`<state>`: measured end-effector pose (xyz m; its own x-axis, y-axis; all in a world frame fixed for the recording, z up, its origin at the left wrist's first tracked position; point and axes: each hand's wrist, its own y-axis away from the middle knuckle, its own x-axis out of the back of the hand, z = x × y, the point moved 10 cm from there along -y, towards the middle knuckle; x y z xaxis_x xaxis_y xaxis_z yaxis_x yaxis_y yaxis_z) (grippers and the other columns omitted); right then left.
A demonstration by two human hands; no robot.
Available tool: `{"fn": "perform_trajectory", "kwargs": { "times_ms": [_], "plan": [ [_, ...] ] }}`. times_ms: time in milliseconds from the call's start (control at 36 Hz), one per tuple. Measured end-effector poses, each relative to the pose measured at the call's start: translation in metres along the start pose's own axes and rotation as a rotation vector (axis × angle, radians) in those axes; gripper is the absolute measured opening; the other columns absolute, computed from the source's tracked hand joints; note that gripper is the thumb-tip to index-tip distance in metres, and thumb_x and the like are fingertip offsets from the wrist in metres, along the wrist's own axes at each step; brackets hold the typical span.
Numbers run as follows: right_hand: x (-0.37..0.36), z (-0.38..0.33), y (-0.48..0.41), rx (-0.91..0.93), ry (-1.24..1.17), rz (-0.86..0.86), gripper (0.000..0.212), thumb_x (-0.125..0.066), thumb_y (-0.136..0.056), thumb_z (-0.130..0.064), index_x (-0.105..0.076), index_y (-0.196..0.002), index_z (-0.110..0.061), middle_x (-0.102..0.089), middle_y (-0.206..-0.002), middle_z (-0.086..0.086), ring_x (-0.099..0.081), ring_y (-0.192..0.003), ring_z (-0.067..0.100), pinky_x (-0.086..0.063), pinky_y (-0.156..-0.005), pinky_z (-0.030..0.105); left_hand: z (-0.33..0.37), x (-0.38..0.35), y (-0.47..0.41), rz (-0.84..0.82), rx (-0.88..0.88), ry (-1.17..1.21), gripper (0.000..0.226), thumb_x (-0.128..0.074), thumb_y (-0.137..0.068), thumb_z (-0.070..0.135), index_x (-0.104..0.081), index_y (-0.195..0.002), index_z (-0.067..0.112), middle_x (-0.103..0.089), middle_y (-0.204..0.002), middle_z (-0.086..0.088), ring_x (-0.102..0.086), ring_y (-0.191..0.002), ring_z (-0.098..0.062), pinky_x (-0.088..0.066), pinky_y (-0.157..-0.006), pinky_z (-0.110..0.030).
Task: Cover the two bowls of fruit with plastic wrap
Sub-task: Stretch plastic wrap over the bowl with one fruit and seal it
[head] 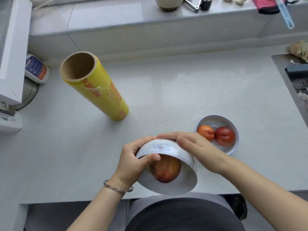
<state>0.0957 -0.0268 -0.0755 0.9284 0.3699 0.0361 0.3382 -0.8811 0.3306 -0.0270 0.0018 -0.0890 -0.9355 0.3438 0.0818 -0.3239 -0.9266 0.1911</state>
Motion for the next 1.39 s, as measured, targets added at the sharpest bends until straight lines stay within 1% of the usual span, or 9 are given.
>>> {"fn": "perform_trajectory", "kwargs": {
  "times_ms": [83, 194, 361, 472, 611, 750, 861, 1139, 1389],
  "plan": [
    [0.008, 0.008, 0.004, -0.030, -0.084, -0.009, 0.072, -0.058, -0.059, -0.076, -0.059, -0.115, -0.031, -0.064, -0.119, -0.013, -0.056, -0.114, 0.000, -0.043, -0.096, 0.017, -0.001, 0.008, -0.002, 0.078, -0.002, 0.099, 0.066, -0.072, -0.041, 0.078, -0.074, -0.084, 0.027, -0.074, -0.082, 0.009, -0.066, -0.083, -0.008, -0.051, -0.074, -0.023],
    [0.009, 0.021, 0.012, -0.064, -0.247, -0.014, 0.074, -0.080, -0.053, -0.045, -0.056, -0.119, -0.018, -0.068, -0.110, -0.006, -0.062, -0.107, 0.009, -0.048, -0.083, 0.020, -0.003, 0.019, -0.009, 0.165, 0.016, 0.232, 0.065, -0.074, -0.048, 0.074, -0.076, -0.089, 0.024, -0.072, -0.091, -0.004, -0.062, -0.093, -0.029, -0.047, -0.086, -0.050],
    [0.026, 0.027, 0.012, -0.028, -0.291, 0.142, 0.049, -0.074, -0.053, -0.031, -0.067, -0.101, -0.024, -0.072, -0.095, -0.005, -0.066, -0.093, 0.011, -0.050, -0.081, 0.021, 0.002, 0.001, -0.008, 0.050, 0.038, 0.205, 0.058, -0.065, -0.061, 0.073, -0.074, -0.094, 0.027, -0.073, -0.097, 0.004, -0.066, -0.095, -0.012, -0.051, -0.079, -0.023],
    [0.032, 0.031, 0.011, -0.047, -0.284, 0.146, 0.044, -0.074, -0.053, -0.034, -0.070, -0.095, -0.022, -0.074, -0.089, -0.003, -0.068, -0.087, 0.010, -0.051, -0.075, 0.018, 0.006, -0.004, -0.013, -0.090, 0.080, 0.067, 0.048, -0.058, -0.069, 0.051, -0.064, -0.106, 0.020, -0.072, -0.103, 0.008, -0.063, -0.101, -0.006, -0.047, -0.082, -0.016],
    [0.030, 0.032, 0.007, -0.092, -0.172, 0.091, 0.047, -0.075, -0.055, -0.034, -0.070, -0.099, -0.021, -0.073, -0.097, -0.001, -0.066, -0.092, 0.008, -0.051, -0.081, 0.020, 0.008, -0.028, -0.022, -0.294, 0.125, -0.194, 0.047, -0.057, -0.060, 0.059, -0.062, -0.101, 0.037, -0.065, -0.106, 0.020, -0.059, -0.102, 0.005, -0.042, -0.085, -0.008],
    [0.033, 0.036, 0.006, -0.138, -0.166, 0.097, 0.061, -0.077, -0.051, -0.037, -0.064, -0.108, -0.020, -0.073, -0.098, -0.003, -0.067, -0.095, 0.009, -0.051, -0.080, 0.018, 0.007, -0.026, -0.021, -0.163, 0.066, -0.118, 0.038, -0.064, -0.059, 0.057, -0.067, -0.089, 0.033, -0.071, -0.089, 0.020, -0.064, -0.088, 0.002, -0.046, -0.078, -0.012],
    [0.040, 0.025, 0.007, -0.125, -0.210, 0.133, 0.030, -0.076, -0.071, -0.032, -0.062, -0.095, -0.020, -0.071, -0.087, -0.007, -0.065, -0.078, 0.001, -0.047, -0.068, 0.011, 0.004, -0.017, -0.014, -0.053, 0.034, -0.067, 0.066, -0.063, -0.052, 0.080, -0.069, -0.091, 0.027, -0.073, -0.090, 0.013, -0.065, -0.088, -0.003, -0.047, -0.076, -0.014],
    [0.035, 0.018, -0.001, -0.214, 0.066, 0.006, 0.012, -0.064, -0.084, -0.032, -0.067, -0.076, -0.023, -0.072, -0.097, 0.002, -0.064, -0.093, 0.011, -0.044, -0.097, 0.034, 0.003, -0.015, -0.007, -0.070, 0.057, -0.152, 0.053, -0.068, -0.050, 0.066, -0.067, -0.090, 0.031, -0.071, -0.088, 0.023, -0.064, -0.088, 0.003, -0.046, -0.079, -0.012],
    [0.038, 0.032, 0.001, -0.319, -0.165, 0.076, 0.023, -0.053, -0.091, -0.018, -0.059, -0.069, -0.017, -0.056, -0.061, -0.006, -0.047, -0.053, -0.001, -0.037, -0.055, 0.010, -0.001, -0.013, -0.003, -0.091, 0.052, -0.160, 0.067, -0.064, -0.044, 0.083, -0.067, -0.092, 0.036, -0.071, -0.095, 0.017, -0.064, -0.094, -0.005, -0.049, -0.082, -0.019]
  ]
}}
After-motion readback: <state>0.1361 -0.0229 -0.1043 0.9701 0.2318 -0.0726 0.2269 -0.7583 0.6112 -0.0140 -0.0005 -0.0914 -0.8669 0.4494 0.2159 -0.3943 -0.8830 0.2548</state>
